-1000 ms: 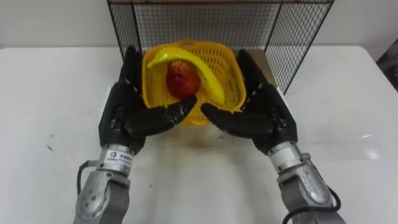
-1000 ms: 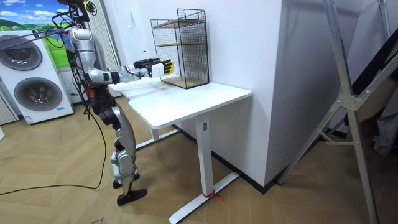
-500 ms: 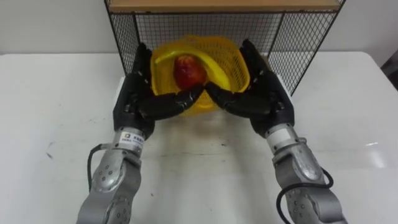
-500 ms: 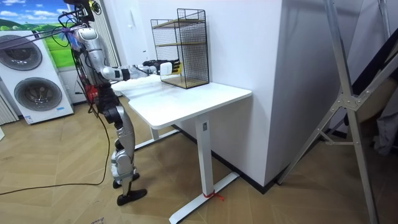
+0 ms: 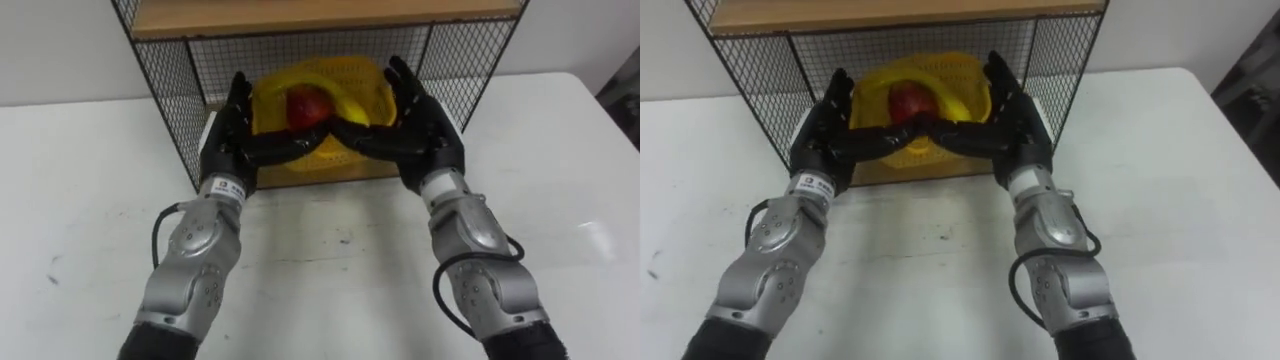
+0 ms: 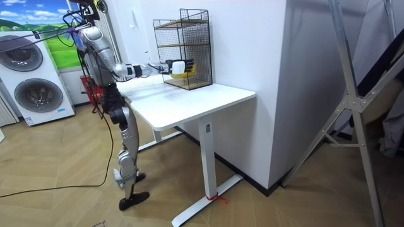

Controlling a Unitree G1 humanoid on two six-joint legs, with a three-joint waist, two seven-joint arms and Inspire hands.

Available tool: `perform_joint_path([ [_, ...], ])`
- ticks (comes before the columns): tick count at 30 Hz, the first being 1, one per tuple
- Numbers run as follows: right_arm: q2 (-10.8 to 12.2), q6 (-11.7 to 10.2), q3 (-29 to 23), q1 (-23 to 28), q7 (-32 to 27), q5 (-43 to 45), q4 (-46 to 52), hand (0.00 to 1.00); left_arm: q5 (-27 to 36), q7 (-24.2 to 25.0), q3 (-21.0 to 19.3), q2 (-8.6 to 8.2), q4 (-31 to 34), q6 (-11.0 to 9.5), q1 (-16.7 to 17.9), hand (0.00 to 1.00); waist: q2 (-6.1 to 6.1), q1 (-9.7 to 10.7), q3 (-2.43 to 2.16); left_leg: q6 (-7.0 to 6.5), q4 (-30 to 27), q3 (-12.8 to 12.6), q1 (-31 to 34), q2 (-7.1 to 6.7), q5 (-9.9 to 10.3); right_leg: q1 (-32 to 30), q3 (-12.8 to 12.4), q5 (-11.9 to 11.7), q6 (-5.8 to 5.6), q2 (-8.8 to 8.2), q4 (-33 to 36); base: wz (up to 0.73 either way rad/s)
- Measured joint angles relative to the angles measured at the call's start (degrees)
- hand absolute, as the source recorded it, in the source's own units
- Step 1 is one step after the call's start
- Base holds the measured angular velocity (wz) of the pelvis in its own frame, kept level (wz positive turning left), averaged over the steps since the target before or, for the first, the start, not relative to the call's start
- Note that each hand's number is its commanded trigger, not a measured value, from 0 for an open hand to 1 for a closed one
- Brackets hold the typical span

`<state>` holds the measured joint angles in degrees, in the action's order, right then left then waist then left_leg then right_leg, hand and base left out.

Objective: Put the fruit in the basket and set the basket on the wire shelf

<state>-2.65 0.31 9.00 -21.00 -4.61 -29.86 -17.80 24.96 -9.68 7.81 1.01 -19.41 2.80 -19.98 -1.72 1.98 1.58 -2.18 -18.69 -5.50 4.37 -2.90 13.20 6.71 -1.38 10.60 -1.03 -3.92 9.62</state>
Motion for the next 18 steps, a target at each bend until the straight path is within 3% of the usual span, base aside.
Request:
perform_joint_path([
  [1,0.36,0.23,-1.44,-1.14,-0.59,0.21,-1.11,0.00,0.17,-0.06,0.41,-0.38,-1.40,0.35,-2.17,0.00,-0.35,-0.28,-0.33,-3.01,1.13,-2.59,1.35,0.92,-3.22,-0.84,-0.63,0.82,-1.02,-0.05,0.69,0.40],
  [2,0.41,0.69,-1.92,-1.86,-0.80,0.50,-1.80,0.00,0.28,-0.06,0.39,-0.69,-1.81,0.45,-2.81,0.00,-0.40,-0.71,-0.31,-3.11,1.47,-3.16,1.01,1.09,-3.43,-1.36,-0.74,0.75,-1.25,0.05,1.22,-0.07],
  [3,0.44,1.84,-2.24,-2.99,-0.88,0.97,-2.86,0.00,0.25,-0.07,0.27,0.06,-2.94,0.51,-3.43,0.00,-0.38,-1.24,-0.30,-3.15,1.34,-2.82,0.49,1.15,-3.47,-1.83,0.01,0.99,-1.73,0.09,1.01,-0.50],
  [5,0.59,2.29,-1.77,-3.37,-0.86,0.94,-3.56,0.00,0.19,-0.62,0.06,0.50,-4.08,1.15,-3.50,0.00,0.41,-2.51,-0.11,-3.09,1.50,0.99,-0.55,1.15,-3.47,-3.17,0.07,0.41,-1.13,0.79,-0.07,-0.46],
  [6,0.50,2.36,-1.37,-3.37,-0.90,0.77,-3.97,0.00,0.25,-0.85,-0.16,0.31,-4.74,1.79,-3.51,0.00,1.04,-2.42,0.10,-2.77,1.57,2.54,-1.32,1.09,-3.44,-3.87,0.84,-2.75,-0.68,1.14,-1.59,0.00],
  [7,0.48,2.90,-1.32,-3.29,-1.22,0.15,-4.12,0.00,0.45,-0.87,-0.94,-0.18,-5.45,2.71,-3.62,0.00,1.49,-1.97,-0.13,-2.31,2.57,2.46,-2.32,1.01,-3.72,-2.59,2.10,-3.11,-0.71,1.05,-1.31,0.06],
  [10,0.47,3.43,-2.47,-6.32,-1.63,-2.43,-7.73,0.00,0.71,-0.89,-2.81,-1.39,-8.16,4.27,-6.24,0.00,1.88,-1.57,-0.09,-1.54,4.96,2.37,-3.41,1.20,-4.25,-2.69,3.08,-3.10,-0.51,1.34,-0.94,0.08],
  [13,0.65,4.82,-3.21,-7.17,-1.62,-2.35,-9.75,0.00,0.70,-0.90,-3.62,-1.49,-9.21,6.10,-8.10,0.00,1.92,-1.49,-0.11,-1.44,5.32,2.36,-3.88,1.27,-4.34,-2.53,3.23,-3.13,-0.37,1.81,-0.68,0.00],
  [18,0.65,6.90,-3.41,-7.17,-1.55,-2.41,-11.46,0.00,0.47,-0.92,-4.75,-1.37,-11.37,7.37,-8.99,0.00,1.90,-1.39,-0.10,-1.45,5.50,2.22,-4.12,1.25,-4.35,-2.76,3.40,-3.13,-0.37,1.82,0.12,0.00],
])
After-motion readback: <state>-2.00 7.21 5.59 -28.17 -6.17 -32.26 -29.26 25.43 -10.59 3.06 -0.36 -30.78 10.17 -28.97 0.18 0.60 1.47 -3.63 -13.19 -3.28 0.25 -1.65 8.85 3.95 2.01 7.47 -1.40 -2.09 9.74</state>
